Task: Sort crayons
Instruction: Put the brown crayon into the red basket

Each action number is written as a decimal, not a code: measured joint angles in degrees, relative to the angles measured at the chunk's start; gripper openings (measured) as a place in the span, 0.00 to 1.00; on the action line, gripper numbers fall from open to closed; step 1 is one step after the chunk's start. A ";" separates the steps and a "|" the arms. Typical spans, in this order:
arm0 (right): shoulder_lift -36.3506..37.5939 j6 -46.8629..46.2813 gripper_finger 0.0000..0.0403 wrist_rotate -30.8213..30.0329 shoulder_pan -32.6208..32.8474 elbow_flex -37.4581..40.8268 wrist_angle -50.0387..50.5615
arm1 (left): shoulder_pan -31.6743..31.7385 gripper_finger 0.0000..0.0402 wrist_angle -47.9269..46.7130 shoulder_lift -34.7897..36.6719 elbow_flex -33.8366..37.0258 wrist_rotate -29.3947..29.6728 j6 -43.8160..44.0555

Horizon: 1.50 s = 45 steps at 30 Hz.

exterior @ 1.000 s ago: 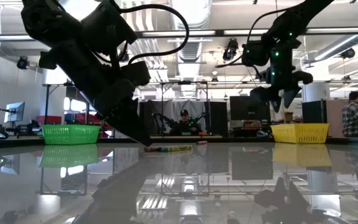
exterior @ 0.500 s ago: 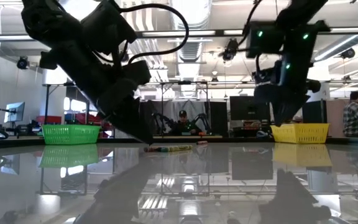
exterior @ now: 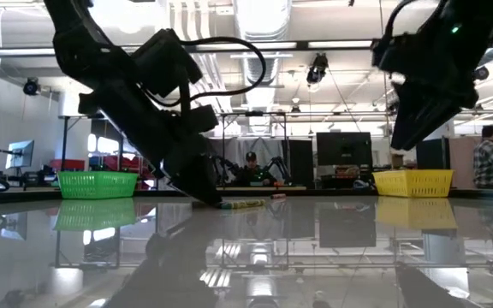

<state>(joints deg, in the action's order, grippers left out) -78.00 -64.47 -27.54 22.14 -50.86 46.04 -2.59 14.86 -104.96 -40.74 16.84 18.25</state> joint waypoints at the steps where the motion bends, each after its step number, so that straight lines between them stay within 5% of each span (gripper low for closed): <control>1: 0.00 -0.62 0.37 -0.41 0.91 -0.21 0.02 | 0.00 0.31 0.37 -0.48 -0.07 0.09 -0.04; 10: 0.00 -6.50 0.36 -11.67 7.08 -0.65 -0.64 | 0.42 0.03 -0.05 0.06 -0.04 -0.58 -1.22; 14: -0.98 -9.55 0.36 -14.76 8.07 0.87 -0.55 | 0.55 0.04 -1.95 2.15 0.02 0.76 -1.70; 23: -7.41 -11.47 0.35 -12.52 8.60 1.65 -0.44 | -1.53 0.01 -31.75 17.82 0.60 1.61 2.78; 25: -8.95 -11.57 0.35 -12.56 8.60 1.65 -0.53 | -2.84 0.01 -40.64 22.68 0.58 -2.43 3.37; 29: -11.84 -12.00 0.33 -12.40 8.62 1.65 -0.60 | -6.61 0.01 -53.54 31.08 0.58 -20.56 8.47; 33: -13.71 -12.21 0.32 -11.16 8.60 1.65 -0.77 | -12.97 0.01 -60.18 38.36 0.58 -28.99 16.58; 38: -13.92 -12.19 0.32 -11.05 8.60 1.65 -1.15 | -22.18 0.01 -64.30 45.06 -0.53 -30.85 25.89; 45: -10.90 -12.02 0.32 -11.07 8.60 1.65 -1.57 | -31.21 0.00 -64.70 45.80 -0.49 -31.77 34.23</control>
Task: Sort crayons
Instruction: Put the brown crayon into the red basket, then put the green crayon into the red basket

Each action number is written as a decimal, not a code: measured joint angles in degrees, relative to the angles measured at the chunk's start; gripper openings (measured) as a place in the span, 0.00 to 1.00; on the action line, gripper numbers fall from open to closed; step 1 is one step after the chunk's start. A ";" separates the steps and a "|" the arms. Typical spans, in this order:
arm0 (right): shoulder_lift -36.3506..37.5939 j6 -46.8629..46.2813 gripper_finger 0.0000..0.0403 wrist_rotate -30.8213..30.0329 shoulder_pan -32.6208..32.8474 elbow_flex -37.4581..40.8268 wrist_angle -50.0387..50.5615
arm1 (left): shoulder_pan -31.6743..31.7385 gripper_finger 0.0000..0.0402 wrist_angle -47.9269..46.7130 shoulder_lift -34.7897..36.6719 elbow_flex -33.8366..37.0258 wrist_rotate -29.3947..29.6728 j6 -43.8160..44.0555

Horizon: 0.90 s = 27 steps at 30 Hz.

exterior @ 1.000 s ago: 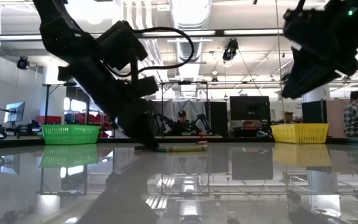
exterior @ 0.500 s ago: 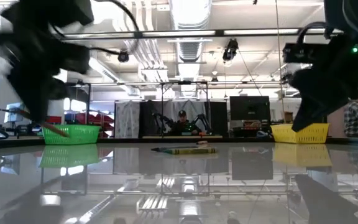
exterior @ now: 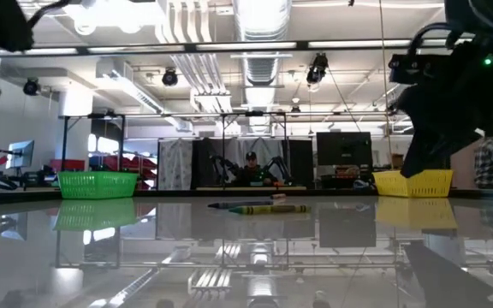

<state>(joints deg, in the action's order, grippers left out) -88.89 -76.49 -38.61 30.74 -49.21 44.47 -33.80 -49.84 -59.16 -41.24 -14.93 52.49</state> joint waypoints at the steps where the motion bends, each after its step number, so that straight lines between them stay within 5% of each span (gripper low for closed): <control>1: 0.54 0.00 0.32 0.02 0.00 0.00 -0.05 | -0.50 0.00 -0.12 -0.41 0.37 -1.97 1.25; 6: 1.93 -0.69 0.34 0.01 0.00 0.00 -0.42 | -4.09 0.00 0.15 -1.66 0.92 -11.93 10.76; 13: 1.67 0.09 0.37 -0.42 -0.09 0.00 -0.89 | -10.37 0.02 1.68 -2.06 0.94 -6.08 18.65; 16: 1.67 2.83 0.39 -0.46 -0.45 0.00 -3.39 | -10.63 0.08 1.08 -3.29 1.66 -3.20 21.25; 27: -2.12 27.88 0.40 -1.14 -1.14 0.02 -25.46 | -10.57 0.39 -2.03 -8.40 1.50 -8.73 20.58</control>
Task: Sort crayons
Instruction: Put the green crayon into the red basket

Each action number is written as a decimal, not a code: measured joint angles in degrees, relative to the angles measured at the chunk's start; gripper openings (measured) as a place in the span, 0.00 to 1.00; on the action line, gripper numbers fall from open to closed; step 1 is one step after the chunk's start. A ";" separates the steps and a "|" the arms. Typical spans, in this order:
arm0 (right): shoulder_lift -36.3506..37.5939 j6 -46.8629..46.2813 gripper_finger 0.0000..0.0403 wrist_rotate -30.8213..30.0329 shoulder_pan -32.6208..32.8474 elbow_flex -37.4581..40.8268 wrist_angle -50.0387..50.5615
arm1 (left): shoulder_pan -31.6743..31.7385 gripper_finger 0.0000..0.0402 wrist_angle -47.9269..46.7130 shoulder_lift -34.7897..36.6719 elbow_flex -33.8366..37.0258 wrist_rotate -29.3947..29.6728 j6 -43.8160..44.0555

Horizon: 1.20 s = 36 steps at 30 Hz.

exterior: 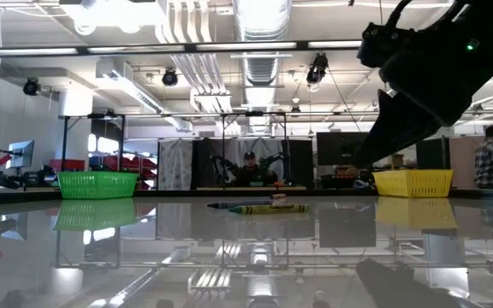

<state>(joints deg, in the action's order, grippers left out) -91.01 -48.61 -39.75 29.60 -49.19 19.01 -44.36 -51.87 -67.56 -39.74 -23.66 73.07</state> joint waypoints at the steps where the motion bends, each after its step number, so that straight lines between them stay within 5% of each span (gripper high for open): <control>1: -0.24 1.76 0.40 0.76 -0.02 0.00 -1.02 | 0.05 0.40 -0.23 0.13 -0.32 0.02 -0.47; 9: -2.03 15.26 0.36 2.56 -0.22 0.00 -5.92 | 1.94 0.42 -2.20 2.88 -5.81 9.14 -6.02; 14: -4.00 25.59 0.35 2.88 -2.62 0.00 -15.03 | 3.19 0.42 -1.05 2.55 -11.89 29.16 -17.26; 19: -5.87 25.03 0.35 12.87 -8.19 0.00 -19.37 | 3.53 0.42 11.38 0.65 -14.14 49.02 -32.61; 23: -6.31 25.42 0.37 14.44 -10.51 0.00 -19.26 | 5.98 0.41 22.14 -2.04 -12.84 49.87 -41.96; 36: -10.18 26.23 0.38 17.34 -14.54 0.00 -23.42 | 16.09 0.39 28.10 -10.86 -9.18 50.15 -44.30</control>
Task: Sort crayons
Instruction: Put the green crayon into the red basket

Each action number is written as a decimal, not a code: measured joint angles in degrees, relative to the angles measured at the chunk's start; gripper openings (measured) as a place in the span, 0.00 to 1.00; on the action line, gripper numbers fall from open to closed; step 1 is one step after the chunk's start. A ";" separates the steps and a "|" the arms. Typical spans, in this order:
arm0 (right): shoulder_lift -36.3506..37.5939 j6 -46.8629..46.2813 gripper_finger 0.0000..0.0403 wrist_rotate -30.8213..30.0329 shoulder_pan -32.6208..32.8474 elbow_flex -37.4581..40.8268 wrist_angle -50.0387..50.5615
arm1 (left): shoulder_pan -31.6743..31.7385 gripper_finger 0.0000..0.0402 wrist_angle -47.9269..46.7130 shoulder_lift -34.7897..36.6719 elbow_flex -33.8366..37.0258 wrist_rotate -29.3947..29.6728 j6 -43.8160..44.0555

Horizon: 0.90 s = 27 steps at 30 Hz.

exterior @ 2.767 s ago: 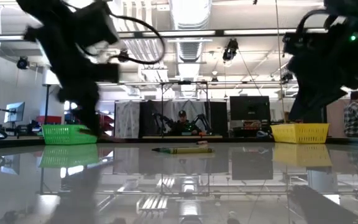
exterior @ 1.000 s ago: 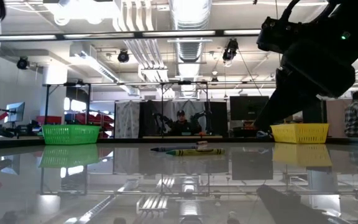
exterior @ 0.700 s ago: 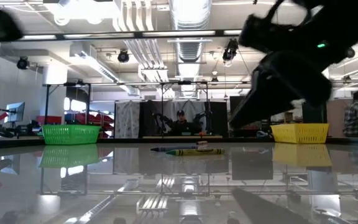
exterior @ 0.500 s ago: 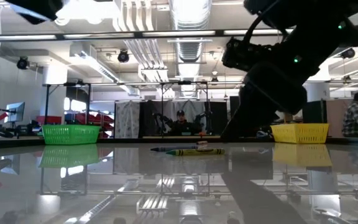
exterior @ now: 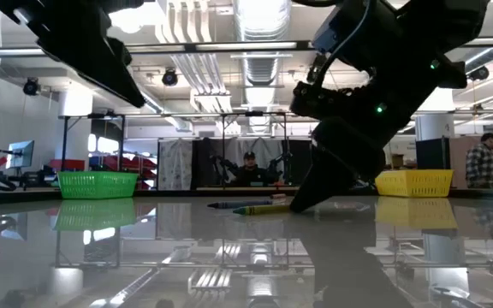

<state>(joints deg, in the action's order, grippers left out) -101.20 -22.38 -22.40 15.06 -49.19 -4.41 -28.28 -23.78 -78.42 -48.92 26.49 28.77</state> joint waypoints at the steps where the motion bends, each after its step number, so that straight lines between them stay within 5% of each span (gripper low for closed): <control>1: -0.61 0.25 0.38 -0.06 0.01 0.00 -1.02 | 0.21 0.39 2.07 -0.22 0.93 -0.05 -0.25; 11: -2.57 0.32 0.35 0.35 0.01 -0.15 -2.61 | 3.16 0.39 14.14 -0.30 9.05 -4.57 -1.33; 27: -2.18 -1.04 0.03 5.01 -0.14 -0.02 -3.11 | 3.66 0.39 33.25 -0.30 18.89 -1.23 -1.28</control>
<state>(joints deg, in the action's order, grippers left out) -103.38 -23.42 -17.39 14.92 -49.21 -7.52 -24.62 9.48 -78.72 -30.04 25.26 27.49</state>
